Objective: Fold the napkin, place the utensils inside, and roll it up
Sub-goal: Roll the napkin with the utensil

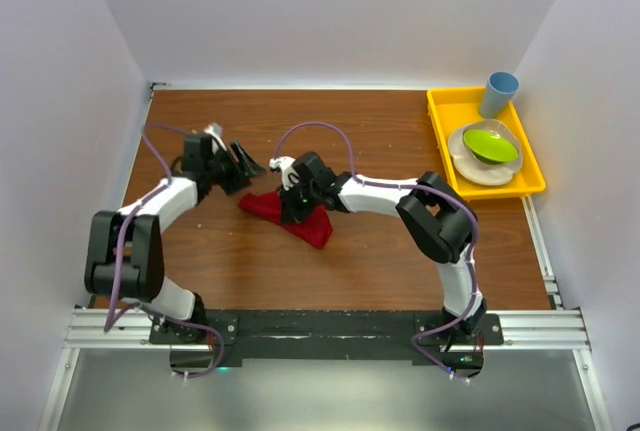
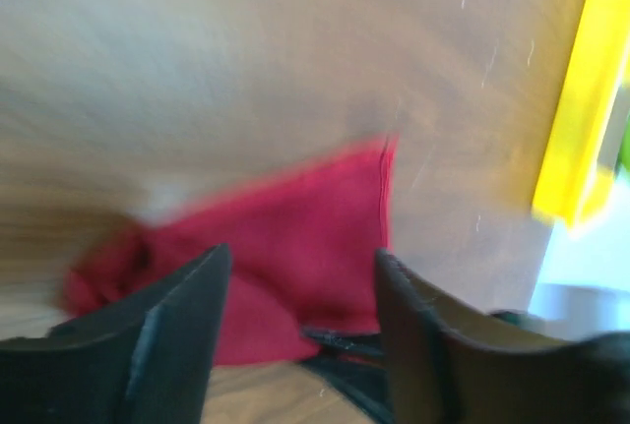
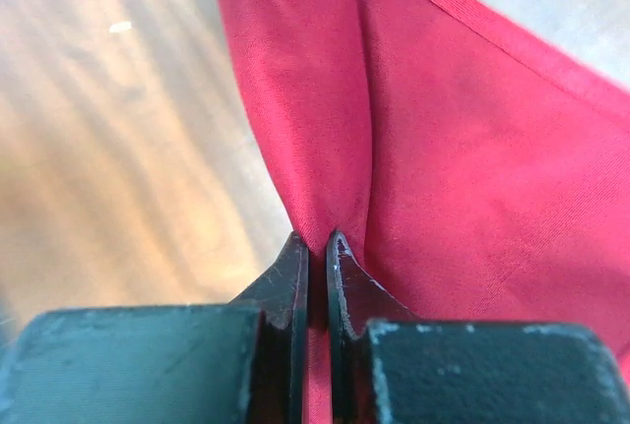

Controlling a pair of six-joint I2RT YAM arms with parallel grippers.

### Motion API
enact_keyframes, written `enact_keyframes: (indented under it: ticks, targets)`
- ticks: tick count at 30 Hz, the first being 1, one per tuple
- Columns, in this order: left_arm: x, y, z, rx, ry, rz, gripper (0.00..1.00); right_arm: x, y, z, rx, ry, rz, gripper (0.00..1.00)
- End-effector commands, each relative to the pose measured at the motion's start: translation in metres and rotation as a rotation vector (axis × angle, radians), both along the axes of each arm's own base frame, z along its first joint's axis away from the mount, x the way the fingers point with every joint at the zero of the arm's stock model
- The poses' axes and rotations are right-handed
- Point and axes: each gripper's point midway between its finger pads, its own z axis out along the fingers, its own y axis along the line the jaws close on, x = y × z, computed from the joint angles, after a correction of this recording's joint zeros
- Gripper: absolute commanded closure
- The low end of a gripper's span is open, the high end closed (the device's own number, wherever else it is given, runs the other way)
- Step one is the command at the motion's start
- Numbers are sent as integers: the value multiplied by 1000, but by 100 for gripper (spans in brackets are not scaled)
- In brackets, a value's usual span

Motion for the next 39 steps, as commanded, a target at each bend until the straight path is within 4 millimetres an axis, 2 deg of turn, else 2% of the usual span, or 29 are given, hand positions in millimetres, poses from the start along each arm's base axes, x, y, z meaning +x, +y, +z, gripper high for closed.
enact_keyframes:
  ticks: [1, 2, 4, 6, 8, 9, 10, 14, 18, 21, 22, 24, 25, 29, 30, 31, 32, 34, 35, 39]
  targets:
    - [11, 50, 55, 248, -54, 78, 29, -68, -28, -32, 107, 620, 17, 100]
    - [10, 54, 64, 264, -60, 99, 27, -69, -28, -29, 129, 668, 16, 100]
    - [-5, 56, 54, 277, 16, 104, 23, -70, -28, -23, 197, 801, 16, 100]
    - [-25, 59, 38, 280, 119, 125, 22, -61, -33, -27, 219, 882, -37, 100]
    - [-42, 58, 21, 283, 205, 129, 20, -63, -40, -37, 229, 1001, -79, 100]
    - [-51, 51, 16, 291, 232, 106, 19, -54, -42, -38, 256, 993, -91, 100]
    - [-56, 49, 11, 308, 253, 99, 19, -53, -44, -40, 264, 1005, -96, 100]
    - [-75, 17, -6, 238, 341, 42, 18, -42, -52, -50, 243, 1028, -136, 100]
    - [-75, -3, -14, 201, 384, 27, 19, -31, -58, -59, 206, 1022, -180, 100]
    - [-71, -20, -10, 165, 361, -20, 29, -25, -57, -60, 173, 1009, -200, 100]
    - [-71, -25, -4, 144, 332, -34, 38, -24, -56, -61, 170, 1007, -206, 100]
    - [-71, -30, -1, 120, 290, -31, 45, -17, -54, -61, 170, 1003, -227, 100]
    - [-71, -32, 6, 97, 257, -31, 53, -16, -55, -66, 155, 1001, -244, 100]
    - [-67, -42, 12, 25, 182, -53, 64, -10, -54, -72, 135, 1021, -295, 100]
    - [-66, -46, 13, 7, 171, -66, 73, -9, -56, -74, 123, 1031, -313, 100]
    - [-68, -51, 9, -18, 178, -88, 76, -9, -58, -77, 109, 1040, -328, 100]
    - [-57, -57, 15, -50, 118, -101, 79, -8, -57, -78, 97, 1051, -344, 100]
    - [-54, -64, 10, -95, 102, -124, 86, -7, -60, -82, 71, 1061, -374, 100]
    - [-43, -68, 17, -109, 40, -129, 87, -6, -62, -85, 56, 1070, -396, 100]
    - [-30, -69, 6, -91, 3, -134, 92, -4, -64, -86, 33, 1085, -428, 100]
